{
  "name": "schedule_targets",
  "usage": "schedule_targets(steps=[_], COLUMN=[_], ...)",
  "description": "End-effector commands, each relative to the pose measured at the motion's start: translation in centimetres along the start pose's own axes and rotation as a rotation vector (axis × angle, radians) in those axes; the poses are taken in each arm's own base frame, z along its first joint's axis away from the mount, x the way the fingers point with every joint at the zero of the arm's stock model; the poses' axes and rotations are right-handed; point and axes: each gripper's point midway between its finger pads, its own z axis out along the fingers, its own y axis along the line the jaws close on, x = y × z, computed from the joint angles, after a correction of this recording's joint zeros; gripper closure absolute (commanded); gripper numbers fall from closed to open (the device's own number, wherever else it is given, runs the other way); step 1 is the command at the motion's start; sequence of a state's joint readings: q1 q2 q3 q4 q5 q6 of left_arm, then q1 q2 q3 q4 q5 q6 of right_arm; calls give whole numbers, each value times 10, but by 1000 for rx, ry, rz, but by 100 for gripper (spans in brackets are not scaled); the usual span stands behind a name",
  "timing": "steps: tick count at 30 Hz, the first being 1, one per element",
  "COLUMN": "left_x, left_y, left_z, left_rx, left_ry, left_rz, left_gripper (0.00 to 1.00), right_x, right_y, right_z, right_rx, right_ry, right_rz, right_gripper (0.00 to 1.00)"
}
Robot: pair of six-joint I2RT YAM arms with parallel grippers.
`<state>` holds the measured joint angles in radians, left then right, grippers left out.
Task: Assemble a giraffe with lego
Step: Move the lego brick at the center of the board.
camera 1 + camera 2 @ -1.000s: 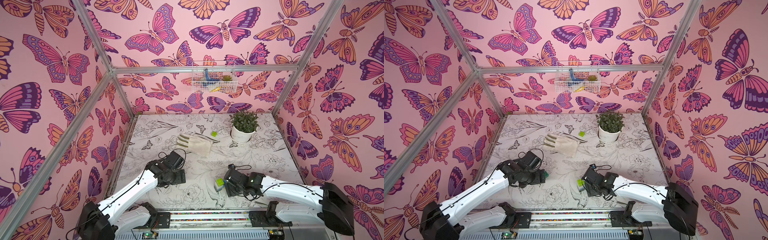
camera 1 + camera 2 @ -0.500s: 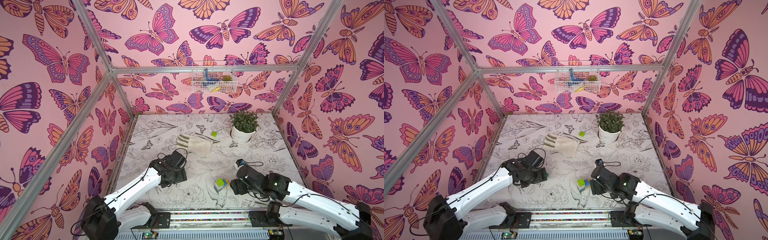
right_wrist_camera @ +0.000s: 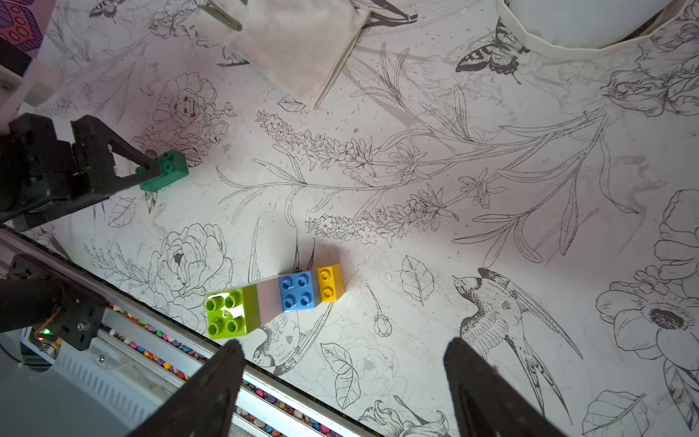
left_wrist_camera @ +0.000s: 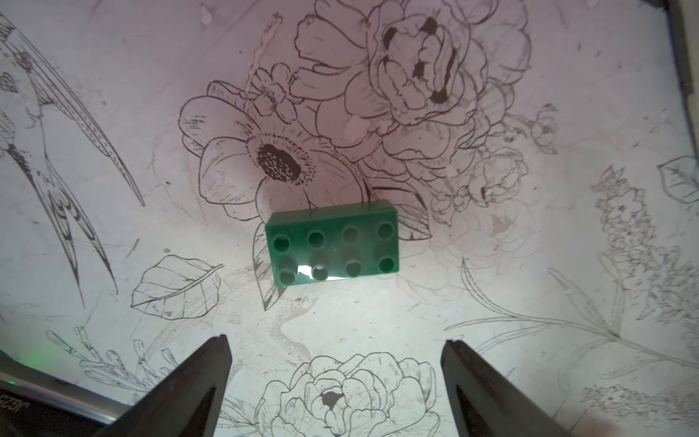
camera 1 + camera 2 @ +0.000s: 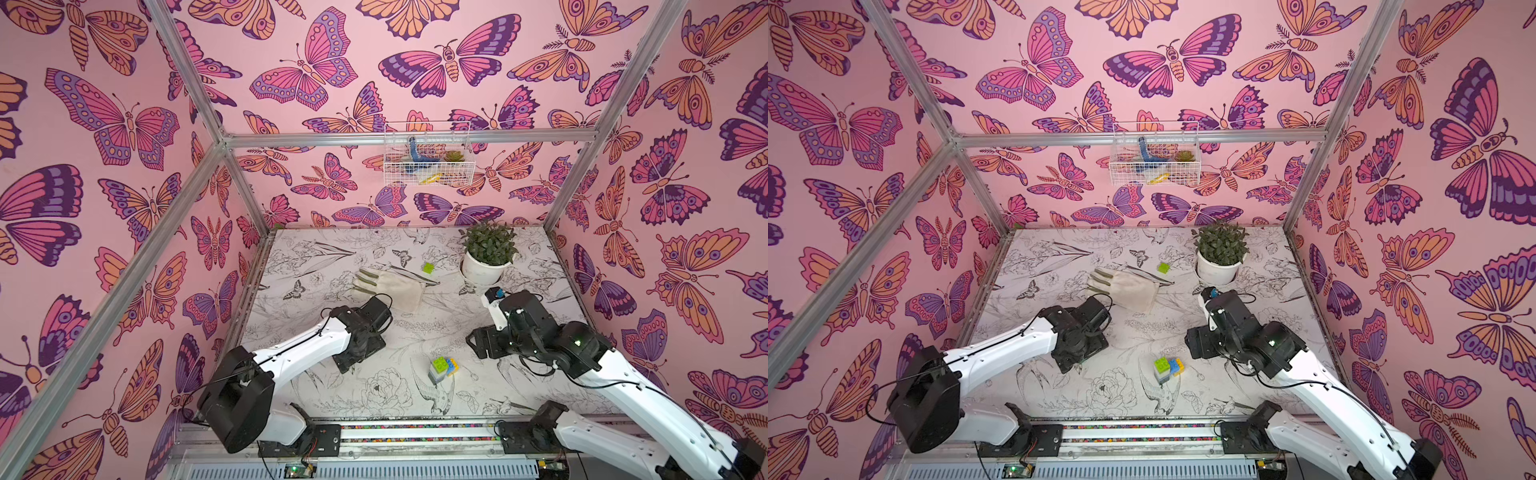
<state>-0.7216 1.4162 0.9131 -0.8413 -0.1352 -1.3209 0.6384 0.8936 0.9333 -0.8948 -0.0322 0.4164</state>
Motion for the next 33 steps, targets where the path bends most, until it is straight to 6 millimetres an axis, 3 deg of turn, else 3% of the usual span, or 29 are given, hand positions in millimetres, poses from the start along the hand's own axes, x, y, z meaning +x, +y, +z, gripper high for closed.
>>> schedule_targets(steps=[1,6,13,20,24,33], left_x=[1,6,-1,3,-11,-16], left_y=[6,19,14,27,31,37], left_z=[0,22,40,48,46,59], left_rx=[-18,8,75,101,132,106], left_ry=[-15,34,50,40,-25,-20], left_rz=[-130,-271,-394,-570,-653,-717], left_gripper=[6,6,1,1,4,7], right_x=[23,10,-11,8,23,30], right_y=[-9,-17,-19,-30,-28,-31], right_z=[10,37,48,52,62,69], right_rx=[-23,39,93,111,68,73], right_ry=[91,86,113,178,206,235], right_rz=[23,33,-8,-6,47,39], right_gripper=[14,14,14,14,14,14])
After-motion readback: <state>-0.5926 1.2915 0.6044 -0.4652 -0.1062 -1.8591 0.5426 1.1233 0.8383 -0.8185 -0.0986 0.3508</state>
